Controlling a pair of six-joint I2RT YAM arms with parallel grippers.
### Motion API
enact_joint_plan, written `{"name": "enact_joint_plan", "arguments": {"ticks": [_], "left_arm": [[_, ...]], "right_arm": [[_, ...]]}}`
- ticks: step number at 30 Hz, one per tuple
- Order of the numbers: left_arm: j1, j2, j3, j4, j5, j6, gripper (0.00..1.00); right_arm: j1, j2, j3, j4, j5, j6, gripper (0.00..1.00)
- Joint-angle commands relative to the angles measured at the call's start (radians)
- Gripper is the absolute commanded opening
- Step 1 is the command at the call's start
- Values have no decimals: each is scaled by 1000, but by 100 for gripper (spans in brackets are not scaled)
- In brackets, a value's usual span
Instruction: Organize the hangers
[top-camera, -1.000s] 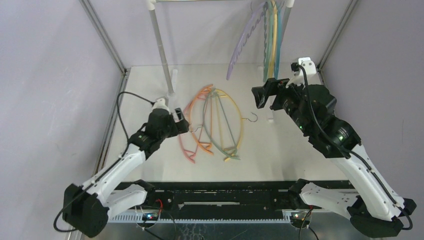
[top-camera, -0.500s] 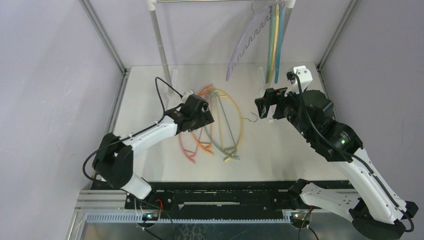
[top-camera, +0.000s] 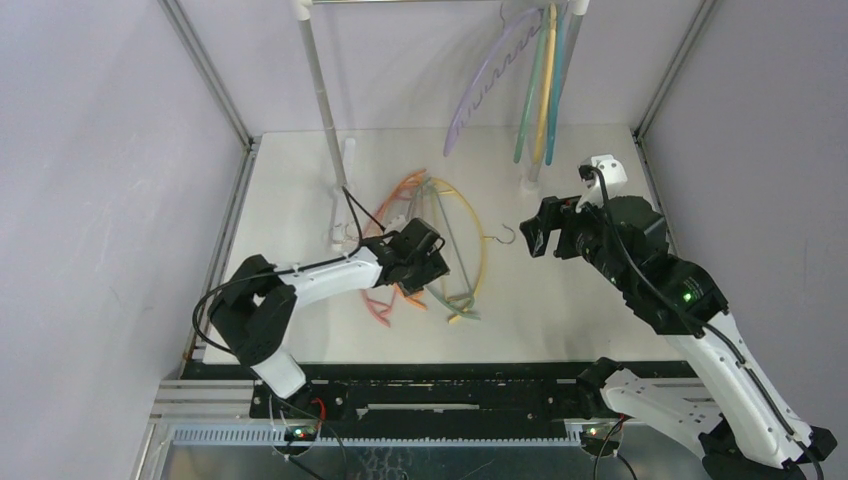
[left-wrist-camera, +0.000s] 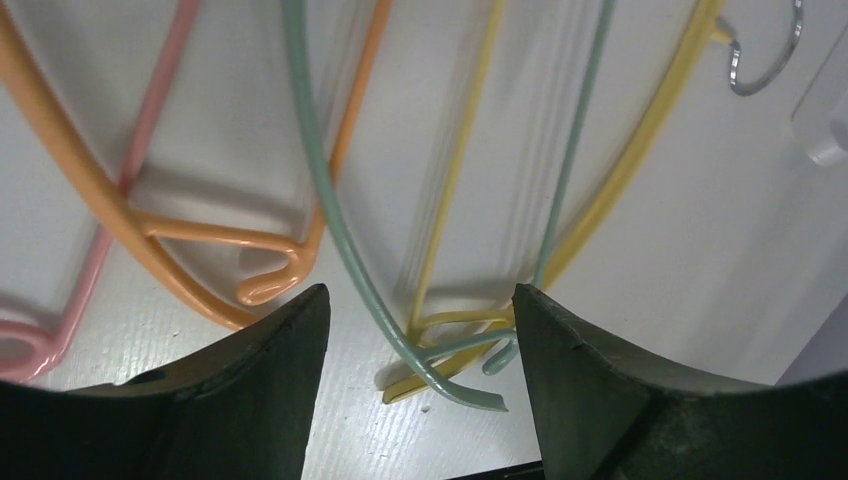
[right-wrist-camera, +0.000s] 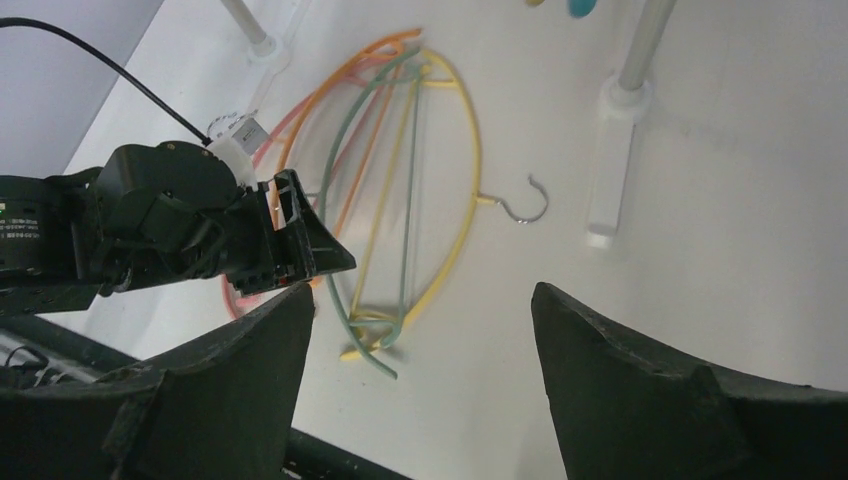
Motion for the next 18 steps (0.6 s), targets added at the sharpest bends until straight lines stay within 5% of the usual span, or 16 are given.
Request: {"name": "enact_joint_plan", "arguments": {"ticks": [1, 5, 18], "left_arm": [[-4, -69, -79, 44, 12, -127, 72], [-10, -87, -138, 85, 2, -189, 70], [-13, 49, 18, -29, 11, -174, 59]], "right_arm": [[-3, -31, 1, -6, -50, 67, 87], [-4, -43, 6, -16, -75, 59, 90], [-8, -53, -12, -70, -110, 69, 92]]}}
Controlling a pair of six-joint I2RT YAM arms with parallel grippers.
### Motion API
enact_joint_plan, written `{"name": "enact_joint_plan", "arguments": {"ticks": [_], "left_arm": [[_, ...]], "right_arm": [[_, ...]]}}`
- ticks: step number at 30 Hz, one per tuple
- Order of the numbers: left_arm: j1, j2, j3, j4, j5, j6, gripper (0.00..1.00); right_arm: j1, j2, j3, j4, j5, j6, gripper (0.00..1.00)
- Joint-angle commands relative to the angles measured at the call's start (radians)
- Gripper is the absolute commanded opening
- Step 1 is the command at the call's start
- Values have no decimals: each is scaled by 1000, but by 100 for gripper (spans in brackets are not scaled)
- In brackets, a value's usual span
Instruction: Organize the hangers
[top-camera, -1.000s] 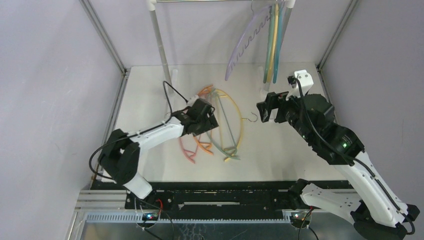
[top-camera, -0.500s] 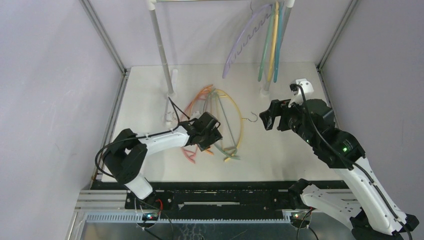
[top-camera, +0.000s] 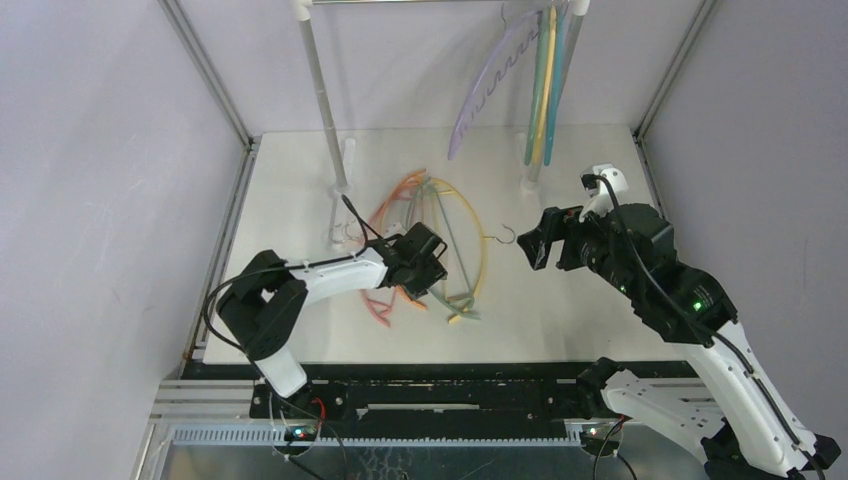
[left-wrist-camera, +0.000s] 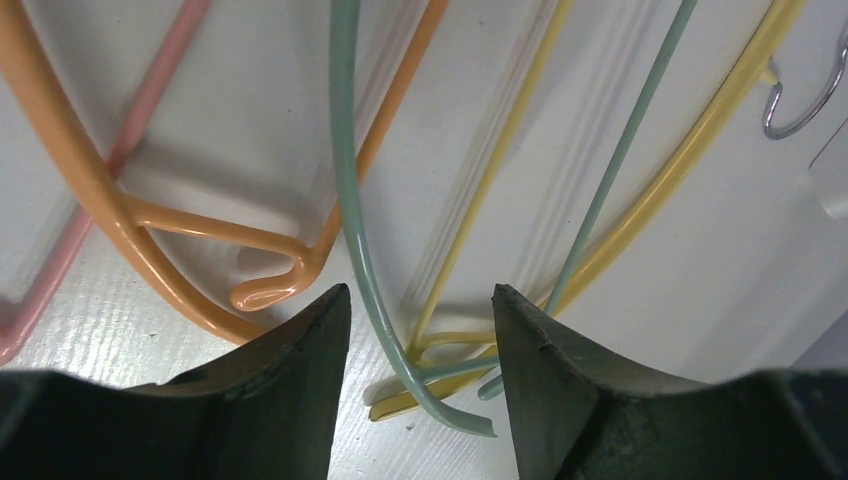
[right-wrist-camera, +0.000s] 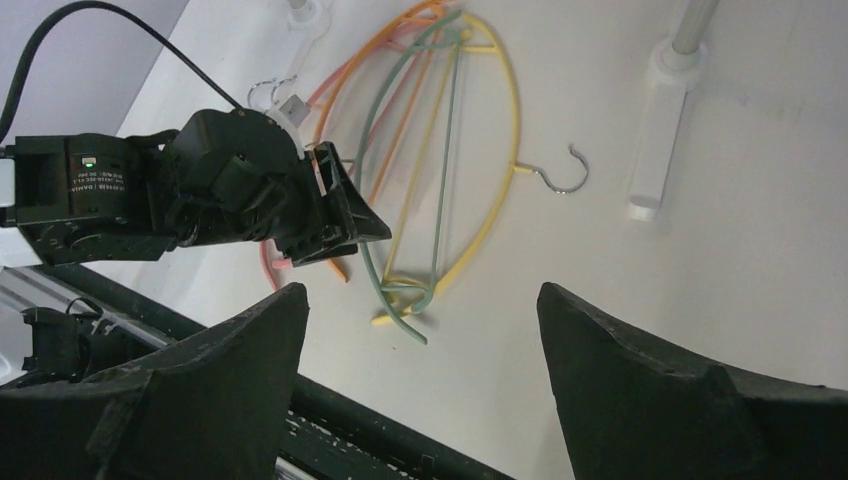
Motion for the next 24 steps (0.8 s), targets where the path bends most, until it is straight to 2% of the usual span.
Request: {"name": "enact_joint_plan", "arguments": {"ticks": [1, 10, 17, 19, 20, 21, 24], "left_arm": [[-7, 27, 62, -47, 11, -21, 58], [-7, 70, 32, -96, 63, -87, 52], [-6, 97, 51, -135, 63, -85, 38], [-2, 100, 46, -139, 59, -81, 27], [2, 100, 42, -139, 57, -78, 10], [6, 101, 38, -141, 54, -74, 2], [17, 90, 33, -153, 27, -42, 0]], "right_arm": [[-8, -20, -4, -9, -14, 19, 92], [-70, -37, -18, -37, -97, 35, 100], [-95, -38, -22, -46, -119, 48, 100], [-97, -41, -22, -50, -114, 48, 100], [-98, -45, -22, -52, -111, 48, 100], [-98, -49, -22, -51, -107, 46, 100], [-102, -64, -53, -50, -102, 41, 100]]}}
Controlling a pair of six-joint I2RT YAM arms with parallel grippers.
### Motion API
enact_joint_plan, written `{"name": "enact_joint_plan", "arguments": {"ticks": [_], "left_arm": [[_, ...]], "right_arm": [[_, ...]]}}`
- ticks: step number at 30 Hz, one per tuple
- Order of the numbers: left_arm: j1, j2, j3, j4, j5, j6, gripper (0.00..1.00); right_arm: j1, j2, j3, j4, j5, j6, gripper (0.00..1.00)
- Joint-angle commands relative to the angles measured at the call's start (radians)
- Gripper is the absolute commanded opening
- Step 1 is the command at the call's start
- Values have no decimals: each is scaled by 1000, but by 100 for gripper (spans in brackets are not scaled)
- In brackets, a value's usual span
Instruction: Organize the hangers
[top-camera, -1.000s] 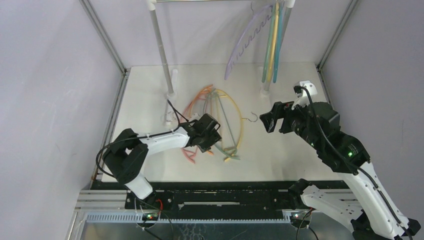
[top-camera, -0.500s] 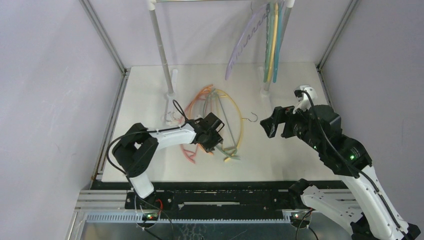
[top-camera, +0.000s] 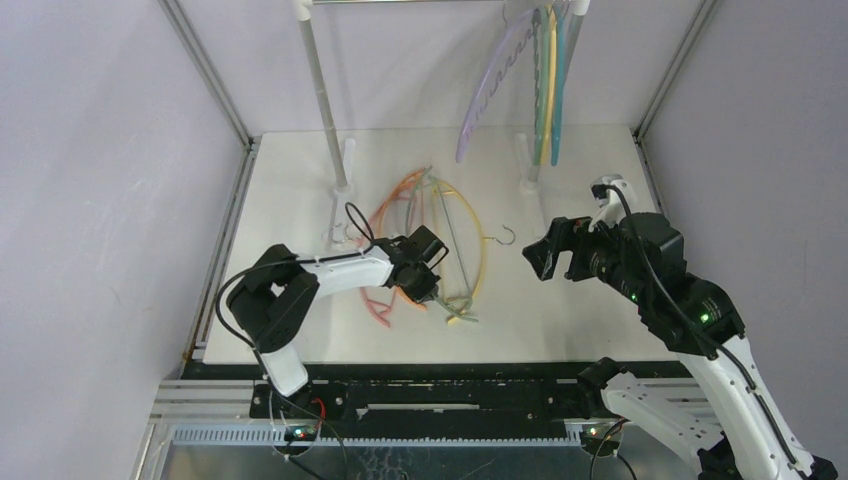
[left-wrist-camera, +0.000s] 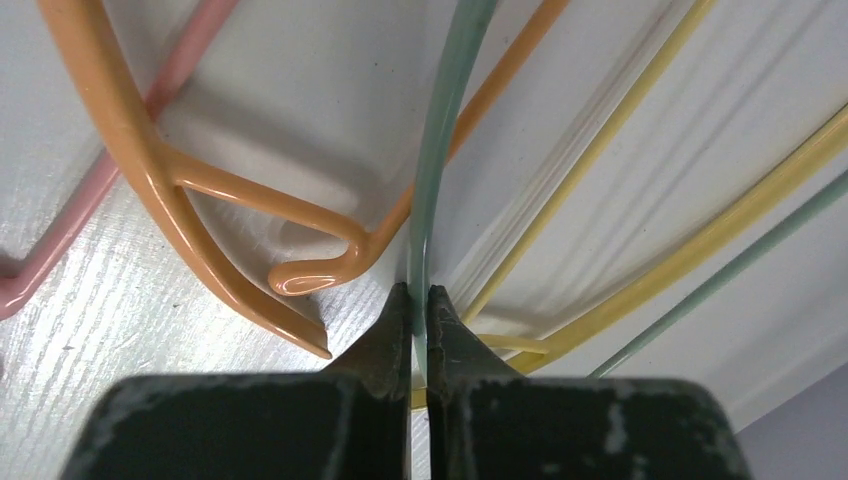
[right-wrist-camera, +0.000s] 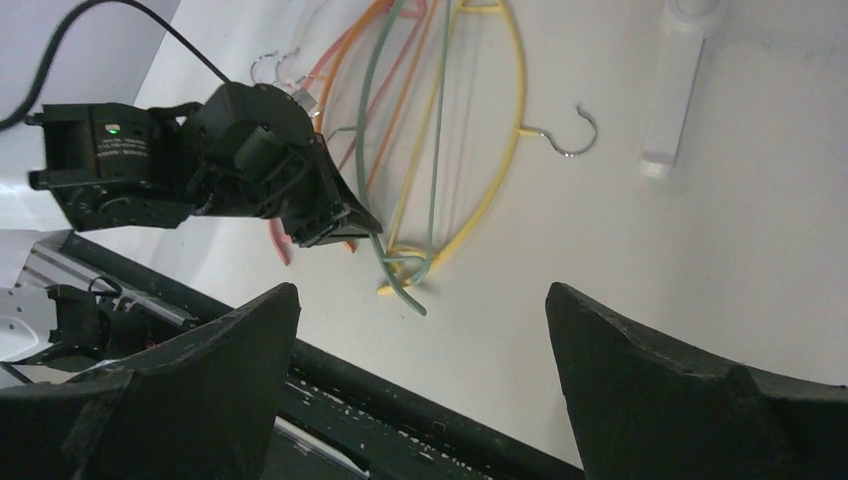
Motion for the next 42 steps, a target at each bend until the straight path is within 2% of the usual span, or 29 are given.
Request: {"name": "enact_joint_plan", "arguments": {"ticks": [1, 5, 12, 18, 22, 27, 33, 36, 42], "left_arm": [[14, 4, -1, -68, -58, 64, 0], [18, -75, -14, -80, -143, 146, 0], [15, -255, 51, -198, -374, 455, 0], [11, -344, 76, -277, -572, 638, 0], [9, -350, 139, -308, -729, 799, 0], [45, -305, 302, -295, -883, 1068, 0], [109, -276, 456, -121, -978, 1360, 0], [109, -283, 481, 13, -1037, 1541, 0], [109, -309, 491, 264, -1088, 1801, 0]], "right_arm": [[-10, -25, -26, 10, 6, 18, 100], [-14, -31, -32, 8, 3, 22, 99], [-17, -26, -32, 43, -14, 28, 99], [-18, -6, -31, 106, -71, 40, 98], [-18, 9, -31, 146, -104, 50, 98], [-18, 59, 0, 159, -149, 51, 100], [-18, 87, 57, 161, -155, 34, 100], [-18, 96, 70, 154, -154, 27, 100], [-18, 105, 70, 168, -151, 32, 100]]}}
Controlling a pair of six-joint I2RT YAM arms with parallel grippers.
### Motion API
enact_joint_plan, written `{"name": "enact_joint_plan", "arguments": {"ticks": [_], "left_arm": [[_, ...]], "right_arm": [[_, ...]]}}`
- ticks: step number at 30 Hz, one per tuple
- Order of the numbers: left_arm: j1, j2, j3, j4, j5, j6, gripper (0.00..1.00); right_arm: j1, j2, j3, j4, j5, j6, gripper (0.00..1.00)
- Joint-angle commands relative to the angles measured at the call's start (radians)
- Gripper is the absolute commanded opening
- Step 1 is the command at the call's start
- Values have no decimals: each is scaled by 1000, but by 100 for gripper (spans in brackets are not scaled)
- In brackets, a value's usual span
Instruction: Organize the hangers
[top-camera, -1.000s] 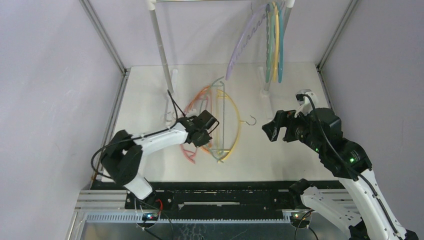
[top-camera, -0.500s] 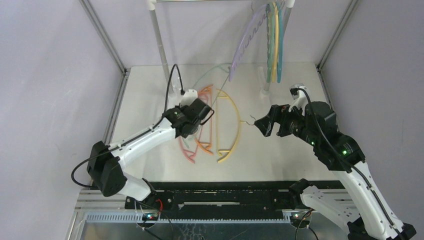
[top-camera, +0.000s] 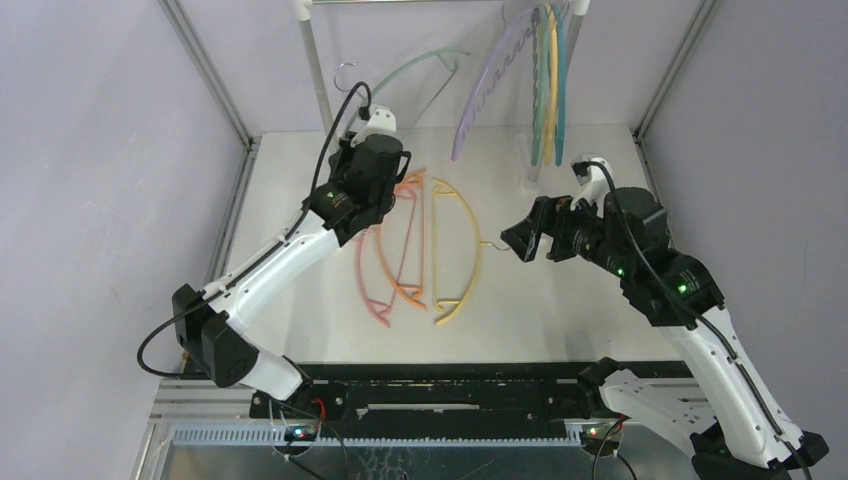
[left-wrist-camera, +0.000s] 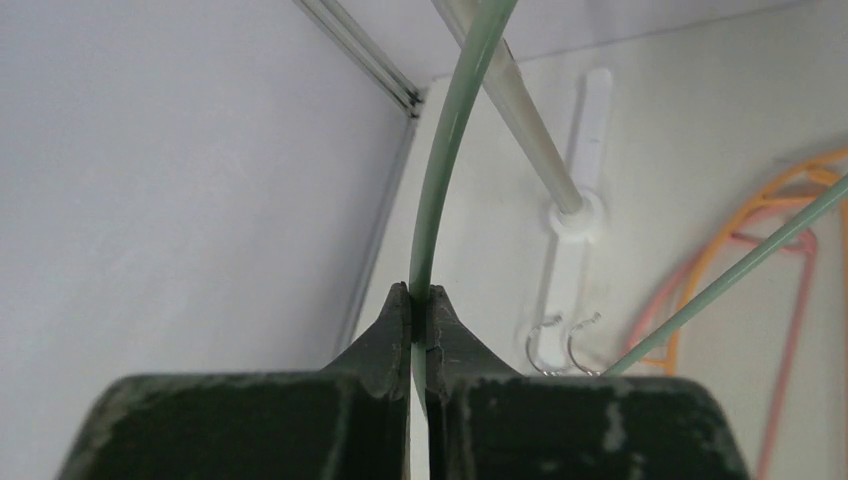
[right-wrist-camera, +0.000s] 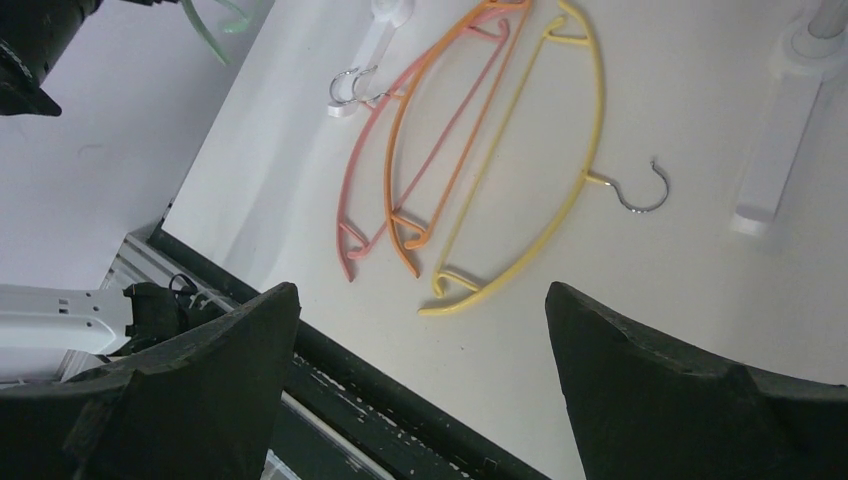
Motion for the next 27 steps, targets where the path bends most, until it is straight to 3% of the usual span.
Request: {"name": "enact_joint_plan", "arguments": {"ticks": [1, 9, 14, 20, 27], "left_arm": [[-4, -42, 50, 298, -93, 282, 0], [2, -41, 151, 469, -79, 456, 0], [35, 4, 255, 431, -25, 454, 0], [98, 82, 385, 273, 61, 355, 0], [135, 146, 434, 261, 83, 350, 0]], "right_arm": [[-3, 5, 37, 49, -6, -3, 100], [-4, 19, 39, 65, -11, -9, 100], [-4, 25, 40, 69, -17, -5, 100], [-6, 16, 39, 60, -4, 2, 100], [-9, 9, 40, 55, 10, 3, 100]]}}
